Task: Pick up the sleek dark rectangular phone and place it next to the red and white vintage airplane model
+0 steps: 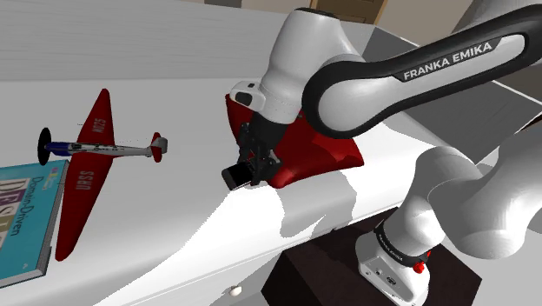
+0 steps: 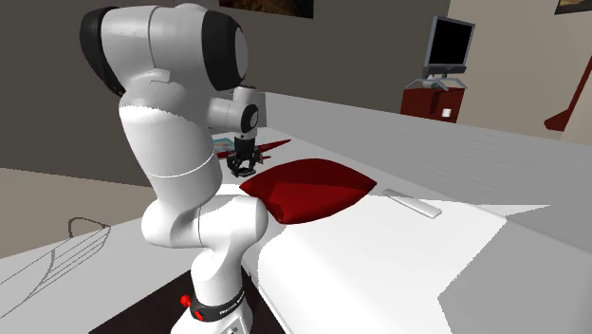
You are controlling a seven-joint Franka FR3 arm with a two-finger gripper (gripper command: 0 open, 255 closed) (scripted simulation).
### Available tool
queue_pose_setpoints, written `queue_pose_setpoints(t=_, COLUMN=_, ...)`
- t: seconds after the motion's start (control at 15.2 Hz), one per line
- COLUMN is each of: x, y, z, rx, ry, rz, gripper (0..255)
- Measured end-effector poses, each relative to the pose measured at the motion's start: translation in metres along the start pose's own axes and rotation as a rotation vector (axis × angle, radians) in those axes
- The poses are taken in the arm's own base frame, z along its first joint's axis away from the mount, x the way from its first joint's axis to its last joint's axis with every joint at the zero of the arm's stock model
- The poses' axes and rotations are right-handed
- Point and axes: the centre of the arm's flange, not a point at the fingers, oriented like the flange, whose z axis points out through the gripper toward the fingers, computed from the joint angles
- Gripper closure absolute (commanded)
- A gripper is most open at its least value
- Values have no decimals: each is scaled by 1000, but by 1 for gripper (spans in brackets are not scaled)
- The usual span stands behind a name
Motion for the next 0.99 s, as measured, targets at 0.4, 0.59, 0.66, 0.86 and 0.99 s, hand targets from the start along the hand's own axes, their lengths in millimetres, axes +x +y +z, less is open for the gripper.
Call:
queue_pose_setpoints(t=0.4, x=-7, y=-1, z=28, rx=-1, ry=1, rz=0, gripper=255)
queue_pose_setpoints(t=0.59, x=-11, y=1, z=44, rx=-2, ry=3, rz=1, gripper=255)
queue_pose_setpoints(t=0.66, x=-11, y=1, z=49, rx=-4, ry=4, rz=-1, gripper=255)
queue_pose_setpoints(t=0.86, x=-11, y=0, z=52, rx=-8, ry=9, rz=-3, gripper=255)
queue_pose_setpoints(t=0.99, x=-11, y=0, z=53, rx=-7, ry=8, rz=-3, gripper=255)
